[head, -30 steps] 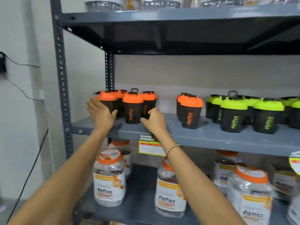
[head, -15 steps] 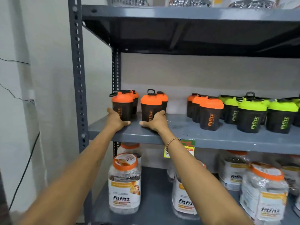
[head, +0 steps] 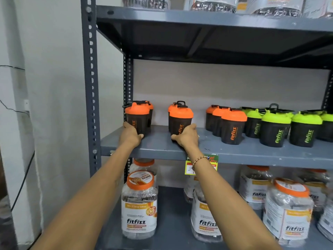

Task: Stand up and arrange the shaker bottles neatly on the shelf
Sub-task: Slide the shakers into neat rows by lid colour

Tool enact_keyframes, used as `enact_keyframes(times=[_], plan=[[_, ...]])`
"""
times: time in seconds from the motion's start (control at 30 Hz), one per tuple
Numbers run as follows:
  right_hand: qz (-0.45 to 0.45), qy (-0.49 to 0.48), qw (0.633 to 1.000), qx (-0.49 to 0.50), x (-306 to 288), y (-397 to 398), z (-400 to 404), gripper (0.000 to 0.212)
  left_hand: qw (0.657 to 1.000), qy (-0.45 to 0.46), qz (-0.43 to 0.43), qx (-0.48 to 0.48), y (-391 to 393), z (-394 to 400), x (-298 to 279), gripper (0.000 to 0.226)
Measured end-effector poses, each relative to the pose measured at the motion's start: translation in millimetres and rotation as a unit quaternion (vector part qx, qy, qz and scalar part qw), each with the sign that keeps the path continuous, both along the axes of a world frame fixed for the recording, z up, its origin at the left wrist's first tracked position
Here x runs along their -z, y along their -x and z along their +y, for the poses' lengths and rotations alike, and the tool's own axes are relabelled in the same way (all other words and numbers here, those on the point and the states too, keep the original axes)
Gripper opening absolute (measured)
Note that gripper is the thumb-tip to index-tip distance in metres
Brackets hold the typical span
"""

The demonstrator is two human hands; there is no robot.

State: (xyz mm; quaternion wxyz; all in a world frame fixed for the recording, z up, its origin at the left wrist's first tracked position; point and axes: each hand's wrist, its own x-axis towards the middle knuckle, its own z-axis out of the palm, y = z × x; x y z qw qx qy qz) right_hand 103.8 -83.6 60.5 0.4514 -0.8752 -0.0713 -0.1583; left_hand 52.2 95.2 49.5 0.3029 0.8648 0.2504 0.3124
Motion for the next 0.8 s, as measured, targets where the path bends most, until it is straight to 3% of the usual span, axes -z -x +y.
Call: enact_keyframes(times=[0.4,0.53,0.63,0.8], plan=[[0.003,0.014,0.999,-0.035,-0.4,0.0,-0.2,0.081,1.0,0.016,0.017,-0.006,12.1,-9.1,-5.4,0.071],[0.023,-0.012,0.998,-0.055,-2.9,-2.2,-4.7,0.088,0.997,0.043,-0.025,-0.052,18.6,-33.4,-8.0,0.079],[0.025,-0.044,0.997,-0.061,-5.1,-3.6,-26.2,0.1,0.998,0.048,-0.032,-0.013,11.2,-73.9,-13.7,0.08],[-0.019,-0.094,0.984,0.153,0.9,-13.0,-115.4,0.099,0.993,0.059,-0.01,0.103,-9.8,-128.9,-17.7,0.098]])
